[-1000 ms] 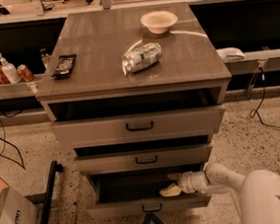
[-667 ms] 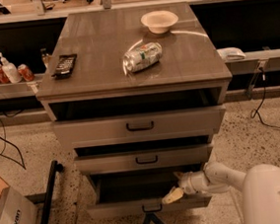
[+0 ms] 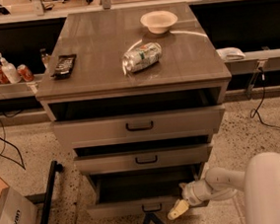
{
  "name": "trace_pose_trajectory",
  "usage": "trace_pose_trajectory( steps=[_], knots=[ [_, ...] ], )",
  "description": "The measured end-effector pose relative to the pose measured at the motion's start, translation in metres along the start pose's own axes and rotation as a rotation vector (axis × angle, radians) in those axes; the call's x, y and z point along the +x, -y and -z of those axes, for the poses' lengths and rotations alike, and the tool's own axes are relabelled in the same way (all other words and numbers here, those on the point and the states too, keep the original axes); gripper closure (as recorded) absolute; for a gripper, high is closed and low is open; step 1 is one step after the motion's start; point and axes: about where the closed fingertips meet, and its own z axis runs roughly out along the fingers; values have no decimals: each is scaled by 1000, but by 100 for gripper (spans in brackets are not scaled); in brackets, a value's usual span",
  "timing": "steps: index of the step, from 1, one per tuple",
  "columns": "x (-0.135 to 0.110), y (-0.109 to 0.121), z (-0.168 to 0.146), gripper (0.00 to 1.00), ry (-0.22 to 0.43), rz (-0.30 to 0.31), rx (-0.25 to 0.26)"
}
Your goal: Open bottom drawer
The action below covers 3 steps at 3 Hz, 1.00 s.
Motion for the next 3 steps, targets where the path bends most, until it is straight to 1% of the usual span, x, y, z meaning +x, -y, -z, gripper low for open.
trace_pose_trajectory(
  steps=[1, 2, 3],
  knots=[
    [33, -28, -6, 16, -46, -75, -44],
    [40, -35, -7, 40, -59, -101, -58],
    [40, -35, -6, 63, -59, -102, -58]
  ],
)
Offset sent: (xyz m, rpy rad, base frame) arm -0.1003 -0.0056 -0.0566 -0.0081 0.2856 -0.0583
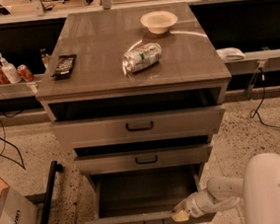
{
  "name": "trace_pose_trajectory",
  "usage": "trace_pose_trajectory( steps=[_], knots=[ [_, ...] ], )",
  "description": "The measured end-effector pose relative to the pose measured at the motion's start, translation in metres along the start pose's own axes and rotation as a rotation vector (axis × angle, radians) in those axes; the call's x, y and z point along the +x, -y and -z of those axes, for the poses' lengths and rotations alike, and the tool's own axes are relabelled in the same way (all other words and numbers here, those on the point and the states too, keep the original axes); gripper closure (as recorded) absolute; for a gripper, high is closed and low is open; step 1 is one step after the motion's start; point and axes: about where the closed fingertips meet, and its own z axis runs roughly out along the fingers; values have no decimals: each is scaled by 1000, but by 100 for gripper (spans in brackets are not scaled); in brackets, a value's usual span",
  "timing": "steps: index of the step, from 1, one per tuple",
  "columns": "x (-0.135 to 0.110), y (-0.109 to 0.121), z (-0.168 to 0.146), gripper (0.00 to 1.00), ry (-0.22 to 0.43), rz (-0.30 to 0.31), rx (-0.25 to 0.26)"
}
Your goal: Open bottom drawer
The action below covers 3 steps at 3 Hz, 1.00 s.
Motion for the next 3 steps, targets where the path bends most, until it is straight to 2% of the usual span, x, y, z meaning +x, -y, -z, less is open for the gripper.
trace_pose_trajectory(
  steps=[1, 3],
  knots=[
    [23, -11, -4, 60, -37, -79, -13],
    [28, -15, -6, 14, -45, -97, -19]
  ],
)
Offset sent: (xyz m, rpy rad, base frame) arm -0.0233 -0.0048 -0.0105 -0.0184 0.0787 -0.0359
